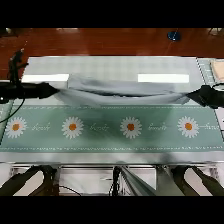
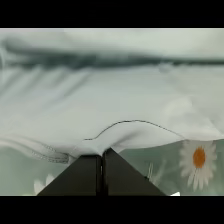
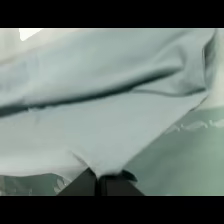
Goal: Fold the shirts.
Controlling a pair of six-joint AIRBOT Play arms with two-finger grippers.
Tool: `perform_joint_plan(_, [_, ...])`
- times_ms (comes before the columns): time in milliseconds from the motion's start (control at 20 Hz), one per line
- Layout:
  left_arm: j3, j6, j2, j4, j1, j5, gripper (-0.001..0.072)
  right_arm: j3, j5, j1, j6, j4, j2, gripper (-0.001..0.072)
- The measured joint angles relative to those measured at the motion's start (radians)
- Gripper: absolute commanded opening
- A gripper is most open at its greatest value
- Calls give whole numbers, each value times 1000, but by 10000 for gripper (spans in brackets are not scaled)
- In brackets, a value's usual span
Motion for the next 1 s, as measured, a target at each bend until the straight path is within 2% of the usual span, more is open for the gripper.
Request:
perform_joint_plan(200, [137,13,-167,-45,-25,41,24,17,-100,26,-16,71,-98,26])
perform_joint_plan(550, [373,20,-478,-68,-55,53,24,118,-297,144,-30,106,-380,25])
perform_joint_plan(1000, [445,23,-672,-67,-53,55,25,193,-443,193,-30,113,-611,26])
